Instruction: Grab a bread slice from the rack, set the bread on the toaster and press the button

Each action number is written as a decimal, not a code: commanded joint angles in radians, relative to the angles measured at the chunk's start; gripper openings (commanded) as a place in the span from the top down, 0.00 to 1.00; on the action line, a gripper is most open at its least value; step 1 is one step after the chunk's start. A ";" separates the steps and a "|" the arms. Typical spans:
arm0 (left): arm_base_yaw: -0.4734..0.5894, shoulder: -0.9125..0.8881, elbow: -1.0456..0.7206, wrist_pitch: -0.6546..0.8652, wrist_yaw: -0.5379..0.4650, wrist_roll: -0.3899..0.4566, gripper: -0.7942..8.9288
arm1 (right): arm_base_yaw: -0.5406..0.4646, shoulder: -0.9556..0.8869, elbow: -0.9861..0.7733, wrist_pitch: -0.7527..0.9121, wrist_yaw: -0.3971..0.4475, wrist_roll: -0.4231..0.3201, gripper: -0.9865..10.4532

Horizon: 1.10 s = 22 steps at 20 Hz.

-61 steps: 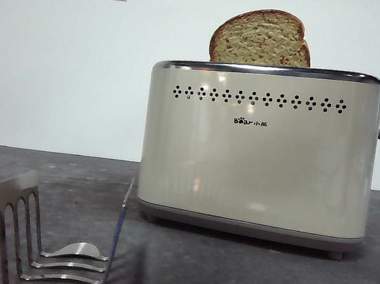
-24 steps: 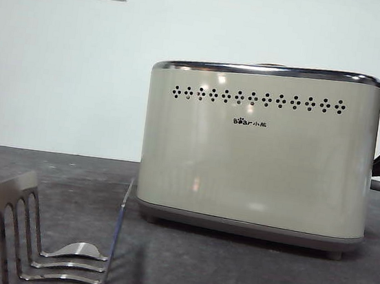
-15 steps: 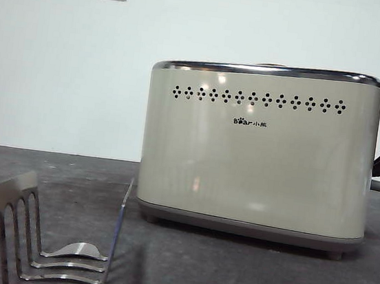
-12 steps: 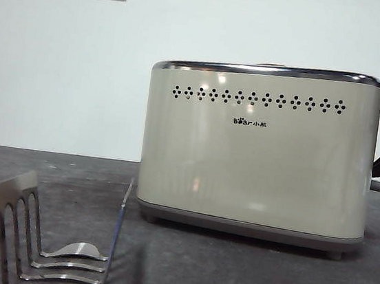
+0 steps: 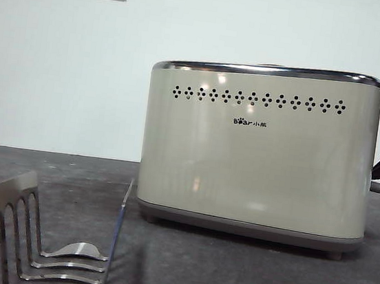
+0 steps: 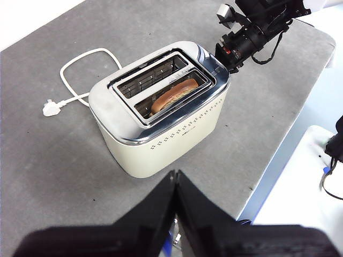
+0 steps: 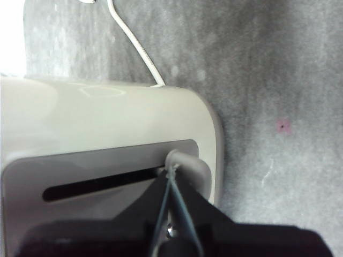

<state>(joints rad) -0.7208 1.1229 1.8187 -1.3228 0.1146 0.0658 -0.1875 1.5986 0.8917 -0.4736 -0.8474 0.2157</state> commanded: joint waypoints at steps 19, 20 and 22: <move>0.002 -0.001 -0.005 0.005 -0.002 -0.010 0.93 | 0.003 -0.390 0.098 -0.168 0.030 0.014 0.92; 0.002 -0.001 -0.005 0.005 -0.002 -0.010 0.93 | 0.003 -0.417 0.127 -0.199 0.037 0.010 0.92; 0.002 -0.001 -0.005 0.005 -0.002 -0.010 0.92 | 0.003 -0.476 0.191 -0.262 0.074 0.006 0.92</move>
<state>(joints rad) -0.7208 1.1233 1.8187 -1.3228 0.1146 0.0658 -0.1871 1.1263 1.0794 -0.7395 -0.7731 0.2352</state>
